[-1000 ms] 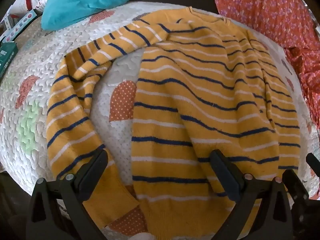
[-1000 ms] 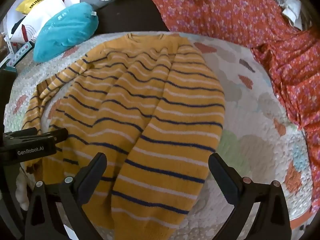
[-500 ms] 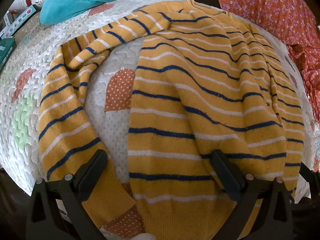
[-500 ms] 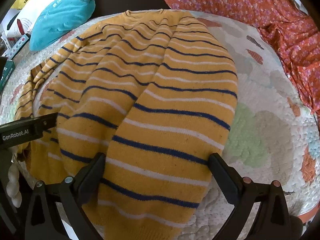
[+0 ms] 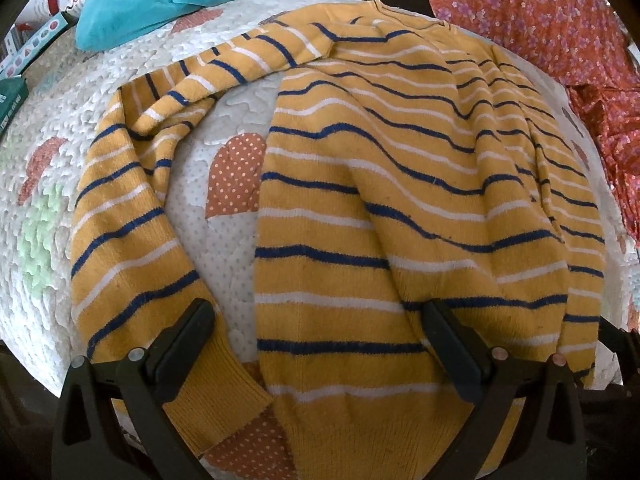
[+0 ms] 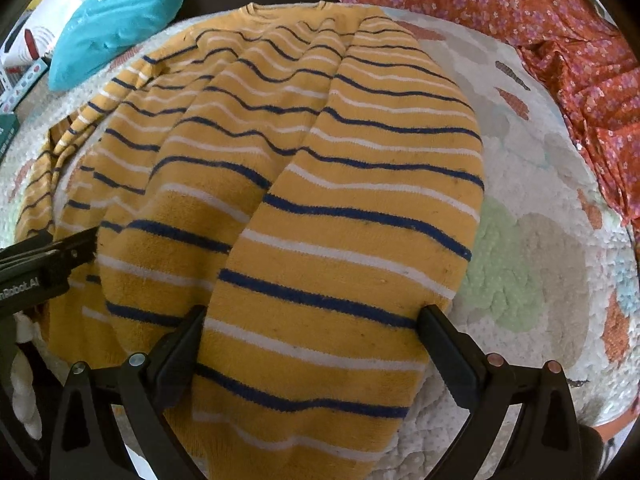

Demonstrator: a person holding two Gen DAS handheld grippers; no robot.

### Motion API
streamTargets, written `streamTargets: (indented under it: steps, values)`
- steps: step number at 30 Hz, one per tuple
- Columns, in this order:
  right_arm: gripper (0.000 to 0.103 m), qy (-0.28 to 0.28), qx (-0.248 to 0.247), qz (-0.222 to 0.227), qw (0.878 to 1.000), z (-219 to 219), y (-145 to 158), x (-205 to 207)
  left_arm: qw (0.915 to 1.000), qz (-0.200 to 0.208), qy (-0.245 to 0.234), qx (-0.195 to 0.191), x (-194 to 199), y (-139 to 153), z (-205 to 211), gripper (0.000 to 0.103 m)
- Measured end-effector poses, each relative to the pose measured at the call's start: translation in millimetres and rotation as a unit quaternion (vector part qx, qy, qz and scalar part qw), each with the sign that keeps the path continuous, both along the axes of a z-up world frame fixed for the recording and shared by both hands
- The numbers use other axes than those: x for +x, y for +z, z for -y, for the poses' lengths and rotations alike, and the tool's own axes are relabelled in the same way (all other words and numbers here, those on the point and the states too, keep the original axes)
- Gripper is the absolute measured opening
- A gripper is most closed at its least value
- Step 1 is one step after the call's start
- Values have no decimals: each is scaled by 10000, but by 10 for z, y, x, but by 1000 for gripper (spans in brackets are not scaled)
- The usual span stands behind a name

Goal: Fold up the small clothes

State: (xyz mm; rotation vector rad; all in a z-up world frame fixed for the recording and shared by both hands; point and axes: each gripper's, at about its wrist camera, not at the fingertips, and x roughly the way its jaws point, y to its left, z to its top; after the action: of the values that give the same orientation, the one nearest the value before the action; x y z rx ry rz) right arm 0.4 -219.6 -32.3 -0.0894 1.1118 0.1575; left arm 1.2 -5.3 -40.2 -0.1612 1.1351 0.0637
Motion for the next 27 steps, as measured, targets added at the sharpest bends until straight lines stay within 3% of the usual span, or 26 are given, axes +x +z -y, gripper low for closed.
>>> streamTargets:
  steps: [4,8,17,27]
  values:
    - [103,24,9,-54,10000,7,-1,20,9999,26,-29,123,-80,9,15,103]
    - [103,245,-59,3,9997,-5,-1,6,9995,-197,178,190,-159,27,7,103]
    - [103,611,-151,67,9980,16,31,-69,9991,-252,330,38,-269,128,131,99]
    - [100,216,38,851,9961,236,416,-362,9995,151,283,36,-666,428,125,99]
